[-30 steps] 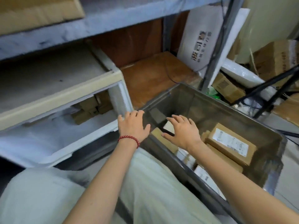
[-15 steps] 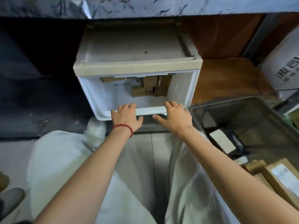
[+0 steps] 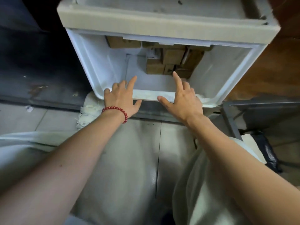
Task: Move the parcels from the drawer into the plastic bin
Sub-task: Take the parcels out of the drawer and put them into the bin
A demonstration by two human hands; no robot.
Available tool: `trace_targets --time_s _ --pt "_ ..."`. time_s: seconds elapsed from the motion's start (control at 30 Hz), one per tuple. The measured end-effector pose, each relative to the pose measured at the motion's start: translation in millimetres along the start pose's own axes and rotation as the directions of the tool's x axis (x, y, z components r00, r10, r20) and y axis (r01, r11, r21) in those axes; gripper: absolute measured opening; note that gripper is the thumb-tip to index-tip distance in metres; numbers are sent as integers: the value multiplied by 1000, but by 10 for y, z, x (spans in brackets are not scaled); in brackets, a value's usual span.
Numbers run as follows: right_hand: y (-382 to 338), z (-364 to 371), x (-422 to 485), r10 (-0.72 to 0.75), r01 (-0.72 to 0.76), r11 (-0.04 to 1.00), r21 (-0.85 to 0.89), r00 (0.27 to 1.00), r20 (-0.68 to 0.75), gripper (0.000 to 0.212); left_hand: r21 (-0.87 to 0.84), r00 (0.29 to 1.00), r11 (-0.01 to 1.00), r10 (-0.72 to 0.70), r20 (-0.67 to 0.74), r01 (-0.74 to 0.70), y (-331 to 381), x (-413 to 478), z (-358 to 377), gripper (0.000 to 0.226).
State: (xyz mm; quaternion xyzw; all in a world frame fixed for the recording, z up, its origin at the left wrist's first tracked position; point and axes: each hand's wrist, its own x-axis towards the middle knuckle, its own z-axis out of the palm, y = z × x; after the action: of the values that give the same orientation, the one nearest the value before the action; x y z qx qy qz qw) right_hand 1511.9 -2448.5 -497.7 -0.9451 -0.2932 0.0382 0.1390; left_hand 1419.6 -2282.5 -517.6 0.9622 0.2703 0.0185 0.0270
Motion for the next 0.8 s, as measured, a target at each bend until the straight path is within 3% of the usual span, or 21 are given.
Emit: trace_targets --time_s 0.13,0.5,0.67,0.8 --pt "19 106 244 -17 16 1000 5 999 43 88 -21 996 996 -90 1 90 -28 194 122 80" --pt "-77 237 564 -125 133 984 -121 989 74 89 50 997 997 -56 -48 59 -242 372 96 82" --pt "-33 238 542 -179 180 961 -210 984 22 86 -38 997 998 -51 -63 48 -250 507 46 84" --pt "-7 271 600 -123 120 988 -95 992 -34 87 -141 993 989 -47 -104 32 -161 627 139 87"
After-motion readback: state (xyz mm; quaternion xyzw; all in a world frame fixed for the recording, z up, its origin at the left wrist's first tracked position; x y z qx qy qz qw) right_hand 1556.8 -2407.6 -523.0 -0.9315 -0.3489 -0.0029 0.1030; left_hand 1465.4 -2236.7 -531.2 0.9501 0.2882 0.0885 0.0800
